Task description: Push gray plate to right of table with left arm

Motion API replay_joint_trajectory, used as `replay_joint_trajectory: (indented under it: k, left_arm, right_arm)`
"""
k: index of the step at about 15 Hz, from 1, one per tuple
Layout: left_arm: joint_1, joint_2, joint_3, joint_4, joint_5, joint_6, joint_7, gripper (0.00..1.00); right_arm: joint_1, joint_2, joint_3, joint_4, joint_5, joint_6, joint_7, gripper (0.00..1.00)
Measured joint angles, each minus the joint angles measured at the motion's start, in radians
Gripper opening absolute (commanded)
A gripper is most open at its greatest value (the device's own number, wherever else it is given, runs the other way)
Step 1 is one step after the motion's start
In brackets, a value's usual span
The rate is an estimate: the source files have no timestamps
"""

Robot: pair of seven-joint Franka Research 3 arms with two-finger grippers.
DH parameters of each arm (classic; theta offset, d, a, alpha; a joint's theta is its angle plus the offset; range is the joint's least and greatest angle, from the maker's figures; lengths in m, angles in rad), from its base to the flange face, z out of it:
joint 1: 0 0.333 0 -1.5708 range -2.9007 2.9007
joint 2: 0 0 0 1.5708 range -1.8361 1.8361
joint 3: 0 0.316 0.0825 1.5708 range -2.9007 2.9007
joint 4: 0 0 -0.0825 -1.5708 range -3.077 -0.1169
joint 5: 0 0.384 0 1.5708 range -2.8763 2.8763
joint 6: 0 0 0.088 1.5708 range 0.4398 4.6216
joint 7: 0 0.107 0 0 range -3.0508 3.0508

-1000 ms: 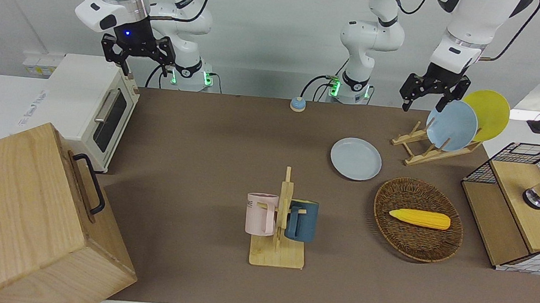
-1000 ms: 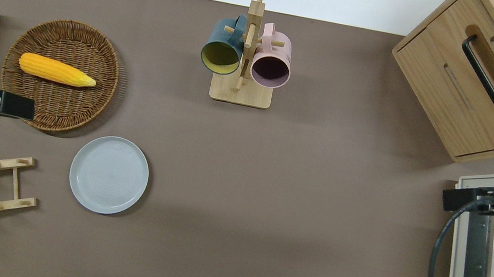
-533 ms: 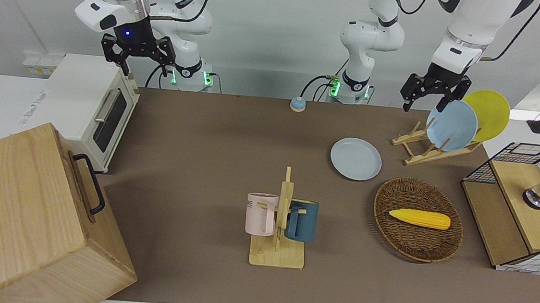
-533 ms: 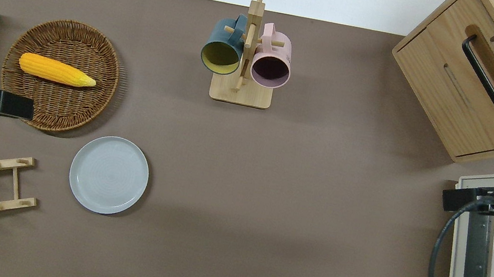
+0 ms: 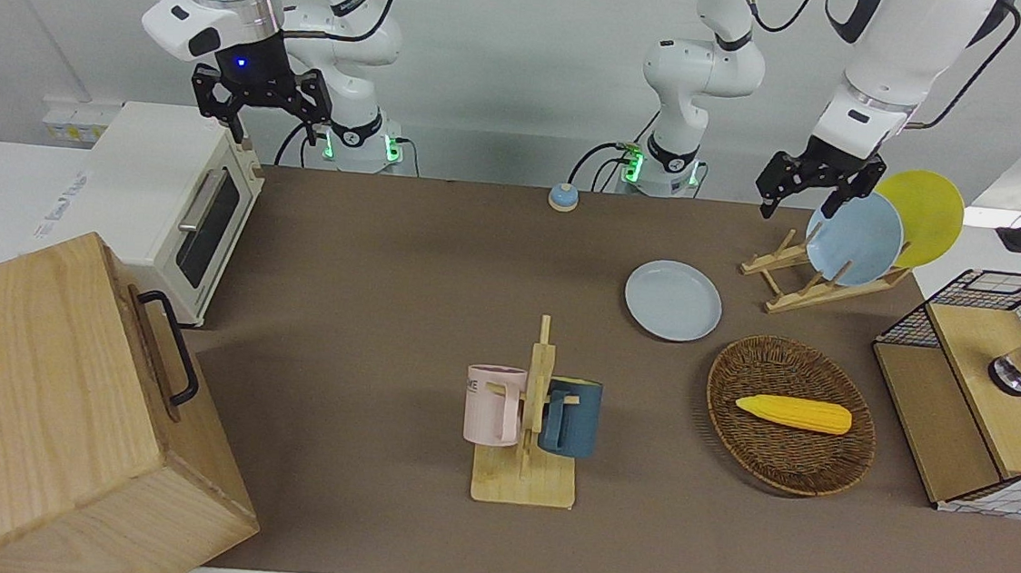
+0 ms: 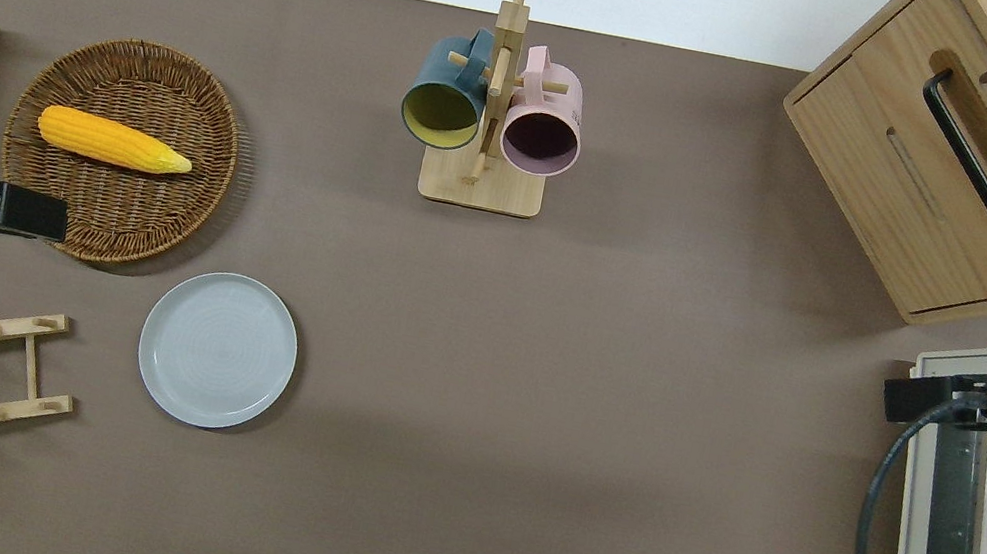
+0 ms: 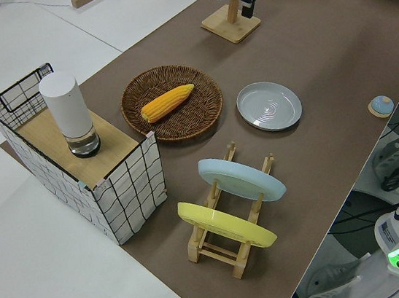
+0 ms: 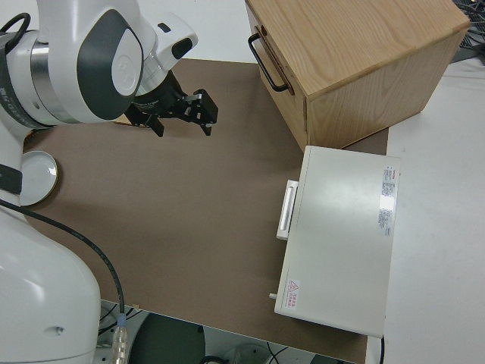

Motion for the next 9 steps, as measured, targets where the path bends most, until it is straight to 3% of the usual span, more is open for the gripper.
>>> replay_joint_trajectory:
  k: [9]
  left_arm:
    - [0.001,0.001,0.061,-0.209,-0.032,0.1,0.005,0.99]
  right_arm:
    - [0.0,0.0,0.0,0.0,0.0,0.0,0.0,0.996]
